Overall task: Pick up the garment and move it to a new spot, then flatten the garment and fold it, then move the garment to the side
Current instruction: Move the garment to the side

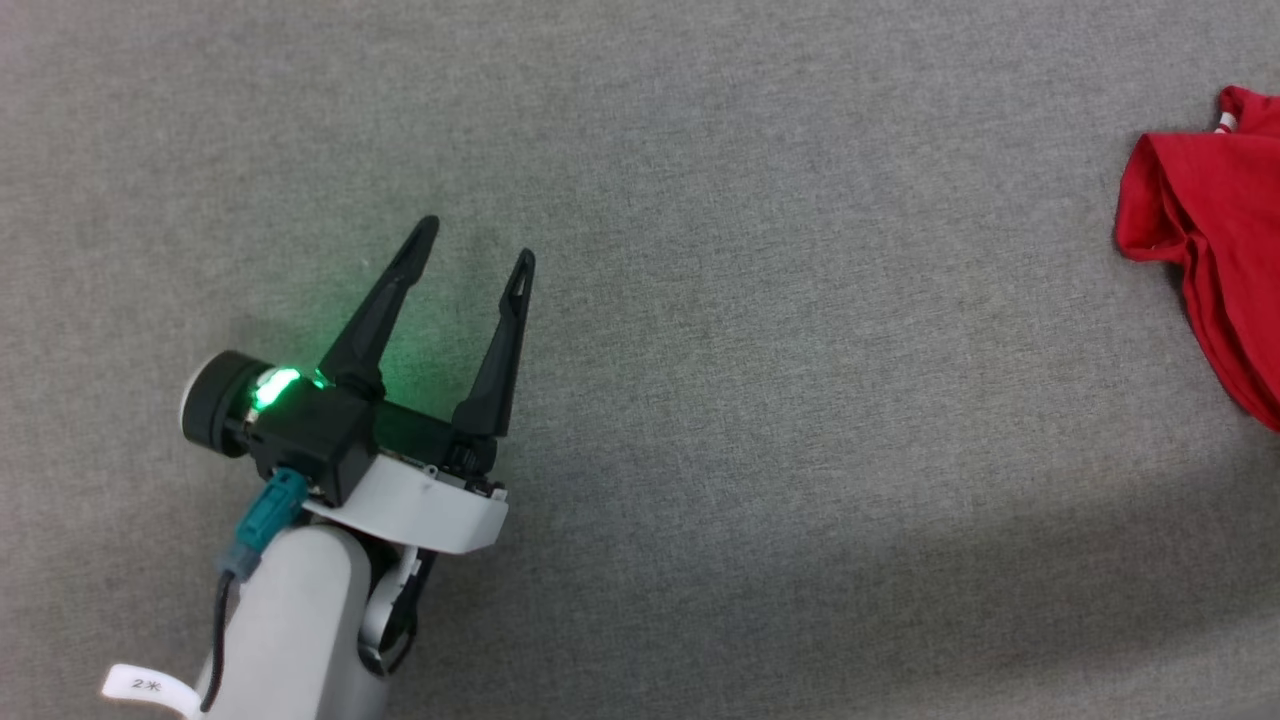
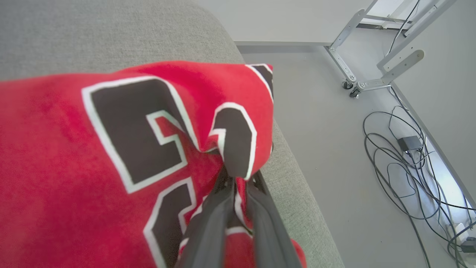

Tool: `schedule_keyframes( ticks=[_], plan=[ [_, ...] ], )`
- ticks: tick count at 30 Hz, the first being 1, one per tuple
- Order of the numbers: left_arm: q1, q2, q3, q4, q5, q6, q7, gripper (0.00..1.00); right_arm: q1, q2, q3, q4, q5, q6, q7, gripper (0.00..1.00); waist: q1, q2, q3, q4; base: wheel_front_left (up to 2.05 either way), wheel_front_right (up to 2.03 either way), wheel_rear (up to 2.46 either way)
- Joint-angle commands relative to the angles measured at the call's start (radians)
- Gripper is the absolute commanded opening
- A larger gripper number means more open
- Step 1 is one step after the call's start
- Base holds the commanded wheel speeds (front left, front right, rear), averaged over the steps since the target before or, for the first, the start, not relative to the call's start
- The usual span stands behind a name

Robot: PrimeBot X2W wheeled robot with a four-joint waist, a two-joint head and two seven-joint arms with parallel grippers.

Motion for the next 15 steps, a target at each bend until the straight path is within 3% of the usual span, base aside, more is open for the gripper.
schedule_keyframes(
  ticks=[1,4,5,8,15],
  plan=[
    [-0.014,0.003,0.0,-0.005,0.008,0.002,-0.001,1.0,-0.014,0.007,0.002,0.011,-0.009,-0.002,-0.009,0.0,0.0,0.0,0.001,-0.001,0.0,0.0,0.0],
    [-0.012,0.007,-0.003,-0.006,0.007,0.005,-0.001,1.0,-0.031,0.026,0.008,0.044,-0.018,-0.002,-0.019,0.0,0.0,0.0,0.0,-0.003,0.0,0.0,0.0],
    [-0.013,0.008,-0.003,-0.007,0.008,0.005,-0.002,1.0,-0.036,0.029,0.01,0.052,-0.02,-0.002,-0.025,0.13,0.0,0.0,-0.001,-0.004,0.0,0.0,0.0],
    [-0.01,0.009,-0.004,-0.006,0.007,0.011,-0.003,1.0,-0.045,0.03,0.007,0.079,-0.021,-0.002,-0.048,1.0,0.0,0.0,-0.013,-0.004,0.0,0.0,0.0],
    [0.015,-0.009,-0.003,0.017,-0.013,0.016,-0.007,1.0,-0.038,0.014,0.021,0.113,-0.025,-0.002,-0.081,1.0,0.0,0.0,-0.09,0.027,0.0,0.0,0.0]
  ],
)
